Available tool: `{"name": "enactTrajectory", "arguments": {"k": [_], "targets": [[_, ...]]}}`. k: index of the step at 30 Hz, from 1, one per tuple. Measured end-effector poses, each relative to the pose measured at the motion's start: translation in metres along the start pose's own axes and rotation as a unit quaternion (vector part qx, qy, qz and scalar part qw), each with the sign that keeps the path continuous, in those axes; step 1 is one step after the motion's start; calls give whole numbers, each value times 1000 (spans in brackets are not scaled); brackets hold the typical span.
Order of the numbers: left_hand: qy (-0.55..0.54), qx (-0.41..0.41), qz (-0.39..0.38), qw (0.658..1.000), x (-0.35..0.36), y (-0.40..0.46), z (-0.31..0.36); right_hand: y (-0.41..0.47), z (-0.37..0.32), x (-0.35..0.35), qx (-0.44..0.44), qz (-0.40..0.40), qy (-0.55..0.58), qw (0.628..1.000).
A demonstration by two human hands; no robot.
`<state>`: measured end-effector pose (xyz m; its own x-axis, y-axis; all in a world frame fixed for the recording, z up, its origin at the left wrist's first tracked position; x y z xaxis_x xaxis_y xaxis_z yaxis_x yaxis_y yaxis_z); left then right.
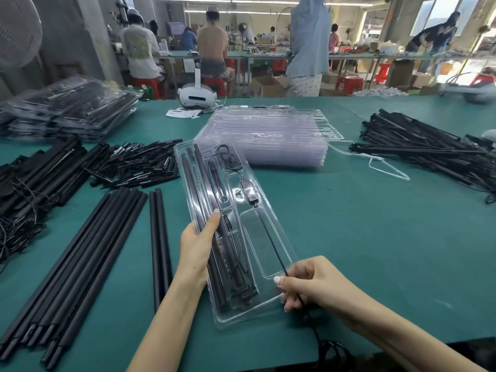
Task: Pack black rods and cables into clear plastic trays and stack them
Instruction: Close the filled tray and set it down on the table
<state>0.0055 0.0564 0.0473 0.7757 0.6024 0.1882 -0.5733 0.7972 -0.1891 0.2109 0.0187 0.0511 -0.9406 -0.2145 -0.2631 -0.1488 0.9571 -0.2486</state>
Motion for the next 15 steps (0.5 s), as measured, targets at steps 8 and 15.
{"name": "enactTrajectory", "arguments": {"k": [8,15], "targets": [[13,-30,0,999,-2,3,-5,2,-3,-1,42,-65,-6,997],[26,-15,-9,1000,2,-4,0,-1,0,-1,7,-18,18,1000]]}}
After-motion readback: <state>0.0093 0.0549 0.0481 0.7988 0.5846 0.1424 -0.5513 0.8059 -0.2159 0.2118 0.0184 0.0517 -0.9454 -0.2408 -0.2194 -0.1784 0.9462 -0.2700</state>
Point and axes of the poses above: each hand's wrist, its own y-axis towards the middle knuckle, its own x-axis out of the palm, z = x × y, the point moved 6 cm from there along y, towards the middle knuckle, and after that the axes turned 15 degrees about z, right-handed, at the moved point
